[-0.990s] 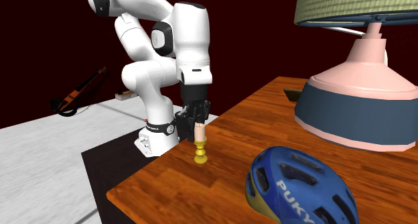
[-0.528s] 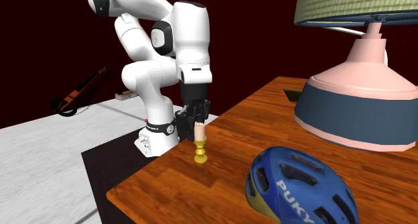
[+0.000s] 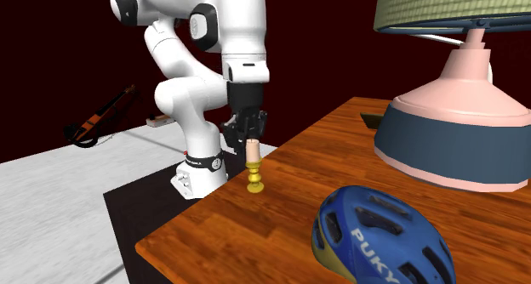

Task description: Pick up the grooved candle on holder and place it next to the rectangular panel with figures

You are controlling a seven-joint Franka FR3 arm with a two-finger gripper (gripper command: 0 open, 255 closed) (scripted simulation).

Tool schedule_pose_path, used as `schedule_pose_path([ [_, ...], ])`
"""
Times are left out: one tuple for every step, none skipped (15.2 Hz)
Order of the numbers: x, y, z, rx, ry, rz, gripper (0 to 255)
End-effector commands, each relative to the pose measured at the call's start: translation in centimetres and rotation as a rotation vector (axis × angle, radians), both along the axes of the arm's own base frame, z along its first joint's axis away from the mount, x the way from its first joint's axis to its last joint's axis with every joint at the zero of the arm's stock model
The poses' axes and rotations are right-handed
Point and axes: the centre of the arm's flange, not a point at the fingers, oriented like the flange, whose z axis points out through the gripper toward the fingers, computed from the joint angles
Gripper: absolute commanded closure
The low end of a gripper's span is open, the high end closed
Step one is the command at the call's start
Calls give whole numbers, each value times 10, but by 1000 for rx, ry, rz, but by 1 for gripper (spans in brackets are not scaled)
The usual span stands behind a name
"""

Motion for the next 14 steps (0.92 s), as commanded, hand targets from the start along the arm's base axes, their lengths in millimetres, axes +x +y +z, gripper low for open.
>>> schedule_pose_path([
  [1,0,10,0,1,0,255],
  [1,0,16,0,1,0,255],
  [1,0,21,0,1,0,255],
  [1,0,26,0,1,0,255],
  [1,0,31,0,1,0,255],
  [1,0,37,0,1,0,255],
  [1,0,42,0,1,0,255],
  [1,0,47,0,1,0,255],
  [1,0,53,0,1,0,255],
  [1,0,58,0,1,0,255],
  [1,0,63,0,1,0,255],
  [1,0,68,0,1,0,255],
  [1,0,74,0,1,0,255],
  [1,0,79,0,1,0,255],
])
